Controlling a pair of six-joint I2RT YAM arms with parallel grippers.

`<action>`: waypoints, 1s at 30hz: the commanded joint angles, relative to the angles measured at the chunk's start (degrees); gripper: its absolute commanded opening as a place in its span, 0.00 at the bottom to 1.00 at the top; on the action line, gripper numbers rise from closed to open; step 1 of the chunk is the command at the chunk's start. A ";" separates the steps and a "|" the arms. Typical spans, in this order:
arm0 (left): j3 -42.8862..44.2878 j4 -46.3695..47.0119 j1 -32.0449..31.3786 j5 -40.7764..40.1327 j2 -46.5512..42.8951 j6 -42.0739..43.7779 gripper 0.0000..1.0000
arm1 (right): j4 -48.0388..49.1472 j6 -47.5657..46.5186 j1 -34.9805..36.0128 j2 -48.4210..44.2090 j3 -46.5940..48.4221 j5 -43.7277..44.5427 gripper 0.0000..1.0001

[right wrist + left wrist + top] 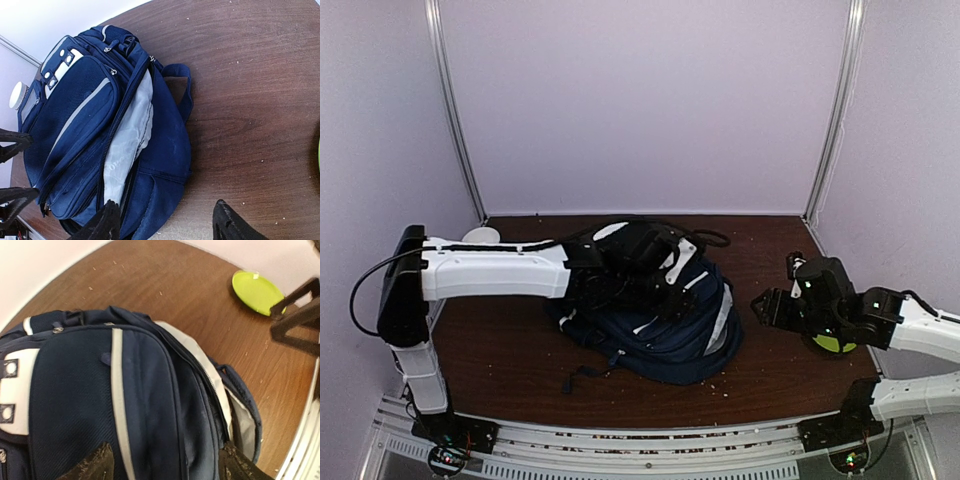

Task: Pack the student bag
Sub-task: Adjust the student bag at the center of the board.

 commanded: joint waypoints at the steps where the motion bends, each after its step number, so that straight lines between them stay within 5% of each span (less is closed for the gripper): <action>1: 7.93 -7.84 -0.51 -1.57 6.38 4.98 0.74 | 1.51 0.96 -0.51 -2.78 -1.77 1.36 0.63; 11: 18.05 -14.60 -0.42 -9.04 16.97 6.29 0.69 | 2.82 1.49 -0.59 -4.98 -3.30 -0.28 0.63; 14: 18.05 -14.55 -0.14 -12.28 16.99 5.65 0.51 | 5.85 2.03 -0.60 -4.82 -4.58 -2.50 0.63; 19: 16.66 -13.77 0.37 -14.81 15.65 4.31 0.00 | 9.93 3.75 -0.60 -1.62 -4.01 -5.12 0.61; 30: 11.15 -7.29 0.37 -11.24 11.01 1.26 0.00 | 5.64 1.51 -0.08 16.19 8.94 -3.33 0.59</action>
